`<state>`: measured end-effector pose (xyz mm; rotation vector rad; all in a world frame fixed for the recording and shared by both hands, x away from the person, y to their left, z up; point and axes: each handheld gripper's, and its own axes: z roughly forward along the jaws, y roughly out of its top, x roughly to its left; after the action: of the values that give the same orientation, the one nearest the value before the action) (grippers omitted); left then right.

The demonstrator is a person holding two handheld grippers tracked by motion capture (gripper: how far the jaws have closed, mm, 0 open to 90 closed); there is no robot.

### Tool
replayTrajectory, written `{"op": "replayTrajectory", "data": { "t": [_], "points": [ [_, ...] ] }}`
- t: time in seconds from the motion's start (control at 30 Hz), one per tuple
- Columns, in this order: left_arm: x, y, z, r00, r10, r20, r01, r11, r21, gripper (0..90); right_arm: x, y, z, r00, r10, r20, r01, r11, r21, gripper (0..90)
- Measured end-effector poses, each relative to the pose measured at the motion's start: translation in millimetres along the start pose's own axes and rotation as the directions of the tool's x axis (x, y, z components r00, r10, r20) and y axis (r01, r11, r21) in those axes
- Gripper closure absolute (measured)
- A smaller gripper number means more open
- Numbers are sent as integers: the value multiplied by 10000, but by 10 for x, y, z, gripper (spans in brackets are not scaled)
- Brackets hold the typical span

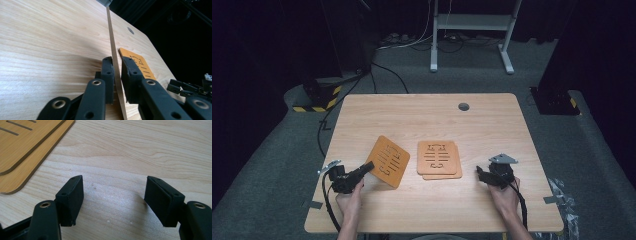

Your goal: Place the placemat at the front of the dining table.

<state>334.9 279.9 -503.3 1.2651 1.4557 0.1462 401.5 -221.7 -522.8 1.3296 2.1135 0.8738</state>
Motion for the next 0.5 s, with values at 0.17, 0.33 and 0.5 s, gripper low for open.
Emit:
{"op": "replayTrajectory", "data": {
  "t": [0.17, 0.33, 0.5],
  "points": [
    [-12, -18, 4, 9992, 218, -341, -215, 9997, 111, 704, 2, 0, 0, 10000, -18, 13, 18, 10000, -12, 314],
    [-24, -27, 4, 9960, 477, -755, -459, 9986, 246, 625, -3, 4, -11, 10000, -68, -57, 69, 9999, 106, 315],
    [-44, -36, 17, 9876, 896, -1290, -846, 9955, 436, 535, 3, 3, -13, 10000, -52, -63, 53, 9999, 123, 315]
  ]
}}
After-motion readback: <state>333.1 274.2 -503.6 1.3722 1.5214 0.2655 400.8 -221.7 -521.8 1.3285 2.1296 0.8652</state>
